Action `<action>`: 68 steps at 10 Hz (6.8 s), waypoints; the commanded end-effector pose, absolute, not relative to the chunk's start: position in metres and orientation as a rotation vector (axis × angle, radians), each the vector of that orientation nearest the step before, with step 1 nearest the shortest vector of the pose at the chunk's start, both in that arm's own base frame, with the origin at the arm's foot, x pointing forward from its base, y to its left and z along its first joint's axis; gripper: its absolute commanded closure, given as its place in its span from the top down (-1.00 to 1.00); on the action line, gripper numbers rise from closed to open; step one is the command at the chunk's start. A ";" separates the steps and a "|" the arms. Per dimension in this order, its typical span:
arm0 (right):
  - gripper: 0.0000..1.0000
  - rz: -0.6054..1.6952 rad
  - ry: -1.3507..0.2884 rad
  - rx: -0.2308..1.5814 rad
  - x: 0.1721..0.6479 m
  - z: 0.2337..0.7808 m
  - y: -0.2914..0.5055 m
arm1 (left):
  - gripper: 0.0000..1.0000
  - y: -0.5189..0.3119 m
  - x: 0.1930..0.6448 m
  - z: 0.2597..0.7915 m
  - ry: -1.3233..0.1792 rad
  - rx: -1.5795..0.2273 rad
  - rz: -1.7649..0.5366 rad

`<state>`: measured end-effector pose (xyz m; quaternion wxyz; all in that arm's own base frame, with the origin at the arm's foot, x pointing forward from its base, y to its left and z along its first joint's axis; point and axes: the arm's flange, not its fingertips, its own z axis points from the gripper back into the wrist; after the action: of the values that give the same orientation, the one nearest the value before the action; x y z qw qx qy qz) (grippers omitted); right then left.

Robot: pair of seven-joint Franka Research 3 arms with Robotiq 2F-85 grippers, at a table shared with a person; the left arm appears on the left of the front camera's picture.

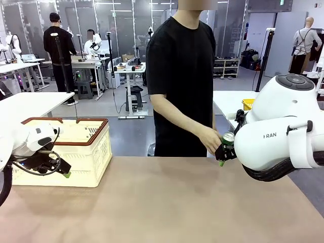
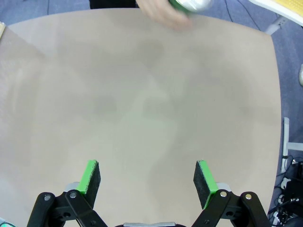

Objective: Place the drinks into the Shopping basket.
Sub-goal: Pick up one drink and place it into the Shopping basket.

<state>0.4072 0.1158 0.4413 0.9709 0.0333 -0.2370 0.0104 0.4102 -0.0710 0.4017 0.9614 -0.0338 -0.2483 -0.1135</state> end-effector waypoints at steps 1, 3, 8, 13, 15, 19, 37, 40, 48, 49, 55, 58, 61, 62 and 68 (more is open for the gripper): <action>1.00 0.030 -0.479 0.067 0.407 0.441 0.116 | 1.00 -0.069 0.411 0.400 -0.501 -0.071 -0.226; 1.00 0.030 -0.479 0.067 0.407 0.441 0.116 | 1.00 -0.069 0.411 0.400 -0.501 -0.071 -0.226; 1.00 0.030 -0.479 0.067 0.407 0.441 0.116 | 1.00 -0.069 0.411 0.400 -0.501 -0.071 -0.226; 1.00 0.048 -0.445 0.049 0.412 0.448 0.113 | 1.00 -0.069 0.411 0.400 -0.501 -0.071 -0.226; 1.00 0.052 -0.442 -0.023 0.415 0.469 0.097 | 1.00 -0.069 0.411 0.400 -0.501 -0.071 -0.226; 1.00 0.015 -0.290 -0.050 0.423 0.503 0.050 | 1.00 -0.069 0.411 0.400 -0.501 -0.071 -0.226; 1.00 -0.034 -0.160 0.040 0.462 0.404 -0.003 | 1.00 -0.069 0.411 0.400 -0.501 -0.071 -0.226; 1.00 -0.039 -0.140 0.058 0.470 0.393 -0.002 | 1.00 -0.069 0.411 0.400 -0.501 -0.071 -0.226; 1.00 -0.051 -0.110 0.043 0.469 0.384 0.002 | 1.00 -0.069 0.411 0.400 -0.501 -0.071 -0.226; 0.68 -0.044 -0.116 0.045 0.468 0.384 0.002 | 1.00 -0.069 0.411 0.400 -0.501 -0.071 -0.226; -0.43 -0.040 -0.078 0.054 0.465 0.383 0.008 | 1.00 -0.069 0.411 0.400 -0.501 -0.071 -0.226; -0.85 -0.048 -0.092 0.049 0.462 0.388 0.013 | 1.00 -0.069 0.411 0.400 -0.501 -0.071 -0.226; -1.00 -0.101 -0.174 0.017 0.456 0.429 0.032 | 1.00 -0.069 0.411 0.400 -0.501 -0.071 -0.226; -1.00 -0.093 -0.212 0.014 0.451 0.452 0.037 | 1.00 -0.069 0.411 0.400 -0.501 -0.071 -0.226; -1.00 -0.092 -0.262 -0.012 0.433 0.520 0.056 | 1.00 -0.069 0.411 0.400 -0.501 -0.071 -0.226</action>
<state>0.4264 0.0537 0.5201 0.9901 -0.0049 -0.1386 -0.0220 0.4102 -0.0708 0.4012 0.9616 -0.0338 -0.2478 -0.1133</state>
